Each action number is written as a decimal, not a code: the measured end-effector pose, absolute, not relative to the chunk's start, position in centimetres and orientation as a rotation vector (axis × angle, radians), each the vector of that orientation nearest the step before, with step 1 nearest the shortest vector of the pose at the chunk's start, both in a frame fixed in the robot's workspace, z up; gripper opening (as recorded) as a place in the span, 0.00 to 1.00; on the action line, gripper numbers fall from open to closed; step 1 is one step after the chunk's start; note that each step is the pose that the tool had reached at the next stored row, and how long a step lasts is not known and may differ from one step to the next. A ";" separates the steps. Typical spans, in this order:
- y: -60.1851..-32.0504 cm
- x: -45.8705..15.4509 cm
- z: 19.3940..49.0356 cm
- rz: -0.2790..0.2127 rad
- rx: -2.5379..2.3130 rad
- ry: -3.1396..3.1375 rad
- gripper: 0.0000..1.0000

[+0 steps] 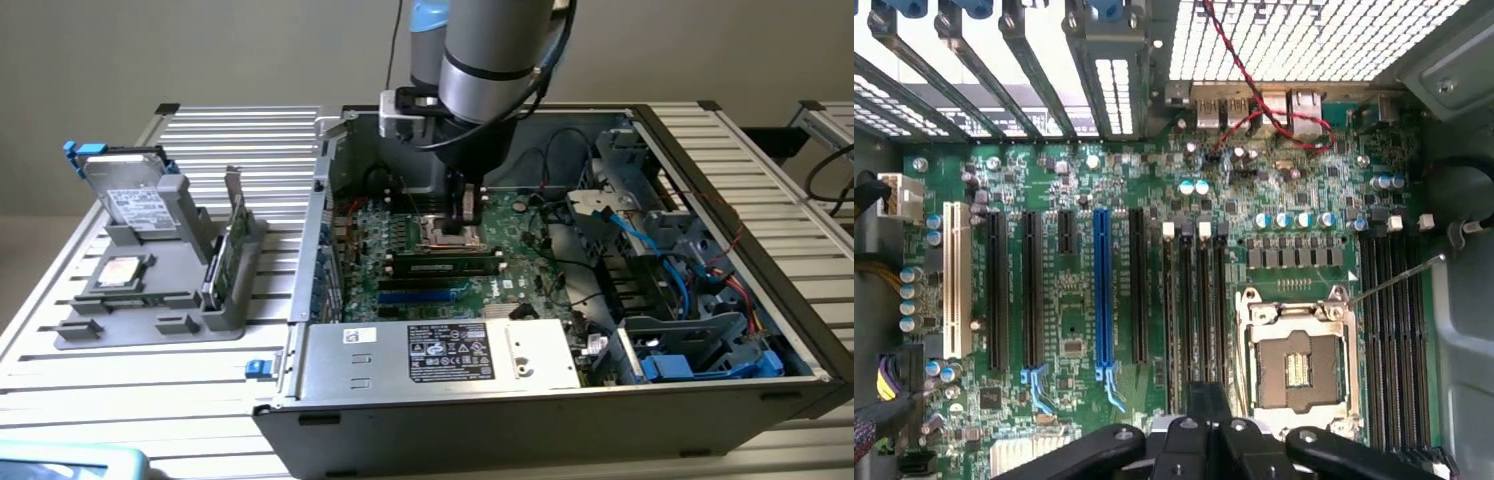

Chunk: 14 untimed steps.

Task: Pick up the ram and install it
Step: 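Press down the ram until it locks into place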

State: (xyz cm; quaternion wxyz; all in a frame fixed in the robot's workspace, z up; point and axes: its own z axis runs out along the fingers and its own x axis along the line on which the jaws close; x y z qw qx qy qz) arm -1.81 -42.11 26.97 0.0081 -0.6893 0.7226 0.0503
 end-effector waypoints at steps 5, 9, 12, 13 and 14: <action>-42.2 -0.8 26.2 0.164 -2.157 2.262 0.11; -42.5 -0.4 25.4 0.164 -2.157 2.262 0.11; -42.9 0.0 25.0 0.166 -2.158 2.263 0.11; -42.9 0.1 24.8 0.167 -2.158 2.263 0.11; -43.0 0.3 24.7 0.169 -2.159 2.264 0.11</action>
